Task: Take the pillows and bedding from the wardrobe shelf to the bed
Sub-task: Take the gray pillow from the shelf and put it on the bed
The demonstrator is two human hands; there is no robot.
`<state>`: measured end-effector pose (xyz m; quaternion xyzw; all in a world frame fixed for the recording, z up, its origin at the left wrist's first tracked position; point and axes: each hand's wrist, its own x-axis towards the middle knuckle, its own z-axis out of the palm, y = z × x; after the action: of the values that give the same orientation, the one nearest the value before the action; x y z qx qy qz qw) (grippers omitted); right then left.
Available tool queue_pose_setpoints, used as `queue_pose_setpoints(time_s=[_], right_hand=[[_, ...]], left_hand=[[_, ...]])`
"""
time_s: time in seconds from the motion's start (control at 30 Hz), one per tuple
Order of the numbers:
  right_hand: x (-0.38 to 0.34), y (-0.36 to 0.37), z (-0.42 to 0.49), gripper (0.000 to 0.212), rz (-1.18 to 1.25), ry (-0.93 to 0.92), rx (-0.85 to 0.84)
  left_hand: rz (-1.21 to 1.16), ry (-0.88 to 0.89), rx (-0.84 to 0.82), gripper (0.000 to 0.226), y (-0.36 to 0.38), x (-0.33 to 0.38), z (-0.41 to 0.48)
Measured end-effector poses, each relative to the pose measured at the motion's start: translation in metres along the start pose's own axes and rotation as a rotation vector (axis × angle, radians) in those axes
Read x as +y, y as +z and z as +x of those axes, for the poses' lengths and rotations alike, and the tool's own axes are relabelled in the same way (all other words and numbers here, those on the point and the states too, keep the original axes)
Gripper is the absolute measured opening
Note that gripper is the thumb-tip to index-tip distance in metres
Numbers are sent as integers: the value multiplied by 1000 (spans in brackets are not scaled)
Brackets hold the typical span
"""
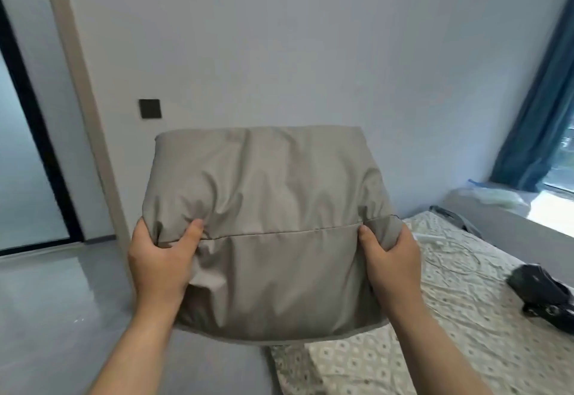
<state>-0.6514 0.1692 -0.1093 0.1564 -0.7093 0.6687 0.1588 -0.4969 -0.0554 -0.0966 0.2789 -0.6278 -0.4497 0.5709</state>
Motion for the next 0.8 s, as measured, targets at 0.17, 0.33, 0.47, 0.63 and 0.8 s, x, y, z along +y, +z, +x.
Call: queue_pose_setpoints(time_s=[0.17,0.33,0.47,0.63,0.8], right_hand=[[45,-107,30,32,-90,80,204],[93,-197,67,37,-138,136,327],[143,-263,91,22,-219,221,439],[212,-328,92,21,-286,392,567],[288,-351,84,21,-252,559,694]], left_hand=[[-38,-13,-268,31,110,5,-49],[-59,-51,-460,31,221,-1,-107],[-58,-61,-617,35,314,-11,-158],[-29,-102,-853,39,415,-49,-222],[9,-142,-1067,53,500,-105,-270]])
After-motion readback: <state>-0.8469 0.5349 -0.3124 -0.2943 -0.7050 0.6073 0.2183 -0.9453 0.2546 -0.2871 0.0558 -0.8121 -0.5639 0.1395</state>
